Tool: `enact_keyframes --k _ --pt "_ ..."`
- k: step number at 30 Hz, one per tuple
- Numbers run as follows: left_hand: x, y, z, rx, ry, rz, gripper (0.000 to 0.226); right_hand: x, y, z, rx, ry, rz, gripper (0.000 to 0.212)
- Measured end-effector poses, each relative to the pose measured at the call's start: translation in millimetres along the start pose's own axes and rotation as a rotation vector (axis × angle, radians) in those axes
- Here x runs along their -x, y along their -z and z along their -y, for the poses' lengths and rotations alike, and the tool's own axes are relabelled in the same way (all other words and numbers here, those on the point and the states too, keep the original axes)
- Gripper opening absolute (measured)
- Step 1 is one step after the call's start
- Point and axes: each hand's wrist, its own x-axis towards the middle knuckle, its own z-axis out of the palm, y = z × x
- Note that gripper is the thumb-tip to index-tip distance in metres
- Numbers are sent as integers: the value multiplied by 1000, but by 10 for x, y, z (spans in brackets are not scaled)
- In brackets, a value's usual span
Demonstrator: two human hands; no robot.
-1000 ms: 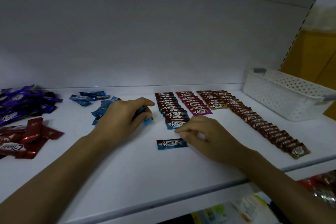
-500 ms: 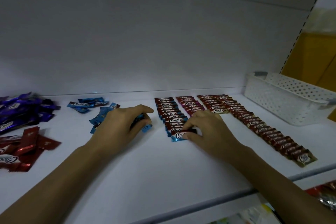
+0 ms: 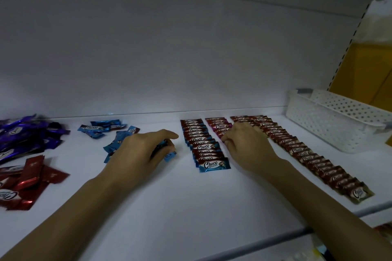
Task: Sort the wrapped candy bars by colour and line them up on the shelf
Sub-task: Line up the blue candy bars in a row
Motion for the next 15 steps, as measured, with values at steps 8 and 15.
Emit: enact_keyframes --k 8,15 --pt "-5 37 -14 -9 26 15 30 -123 -45 65 15 -26 86 27" --pt "-10 39 -29 -30 16 27 31 -128 -52 69 -35 -30 60 29"
